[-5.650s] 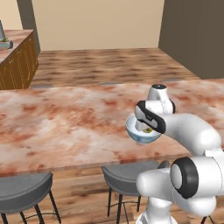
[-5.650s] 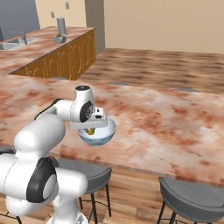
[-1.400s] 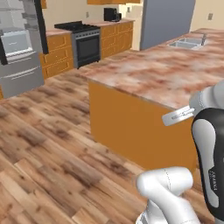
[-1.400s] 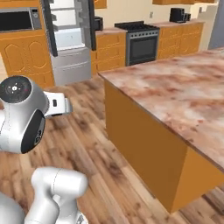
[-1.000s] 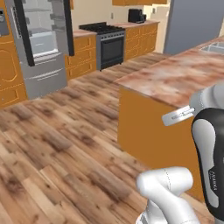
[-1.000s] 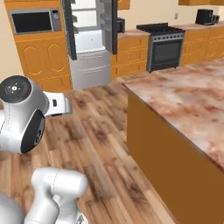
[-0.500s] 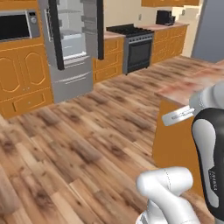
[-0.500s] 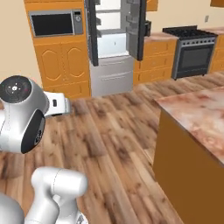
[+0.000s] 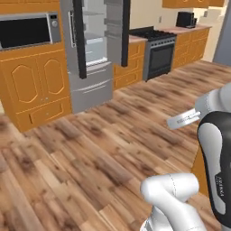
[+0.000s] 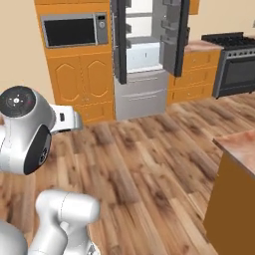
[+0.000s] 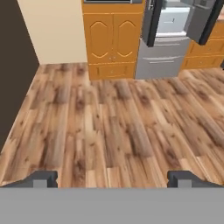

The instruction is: There is a bowl on the dining counter. Grab a lemon wedge from the fridge and place it in the bowl. Then get the liquor bottle and glass cup from the cabinet and place them next to the bowl.

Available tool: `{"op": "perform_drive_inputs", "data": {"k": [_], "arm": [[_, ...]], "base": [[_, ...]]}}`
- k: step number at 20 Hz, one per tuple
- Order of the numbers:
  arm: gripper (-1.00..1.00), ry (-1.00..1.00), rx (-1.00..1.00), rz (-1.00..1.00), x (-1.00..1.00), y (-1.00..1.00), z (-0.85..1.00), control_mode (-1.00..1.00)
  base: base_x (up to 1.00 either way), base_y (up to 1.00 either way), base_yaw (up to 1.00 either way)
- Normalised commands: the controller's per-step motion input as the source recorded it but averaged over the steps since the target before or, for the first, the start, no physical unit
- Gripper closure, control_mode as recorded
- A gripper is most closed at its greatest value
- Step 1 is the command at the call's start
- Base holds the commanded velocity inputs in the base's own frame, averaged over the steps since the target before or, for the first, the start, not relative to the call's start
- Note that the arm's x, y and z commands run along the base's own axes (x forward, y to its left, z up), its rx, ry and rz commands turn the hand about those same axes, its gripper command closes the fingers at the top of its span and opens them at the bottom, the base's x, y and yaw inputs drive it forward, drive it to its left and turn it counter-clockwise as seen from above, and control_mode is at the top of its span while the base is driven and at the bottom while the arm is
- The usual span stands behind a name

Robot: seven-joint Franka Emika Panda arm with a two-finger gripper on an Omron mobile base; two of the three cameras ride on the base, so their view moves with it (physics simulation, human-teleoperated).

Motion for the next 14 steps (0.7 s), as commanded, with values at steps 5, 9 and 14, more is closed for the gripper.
{"op": "perform_drive_inputs", "data": {"k": [5, 9, 14], "arm": [[-1.00, 0.00, 0.00, 0.00, 0.00, 0.00, 0.00, 1.00], [-1.00, 0.00, 0.00, 0.00, 0.00, 0.00, 0.00, 1.00], [-1.00, 0.00, 0.00, 0.00, 0.00, 0.00, 0.00, 1.00]], "base": [[1.00, 0.75, -0.31], [0.99, 0.56, -0.65], [0.89, 0.55, -0.74]]}}
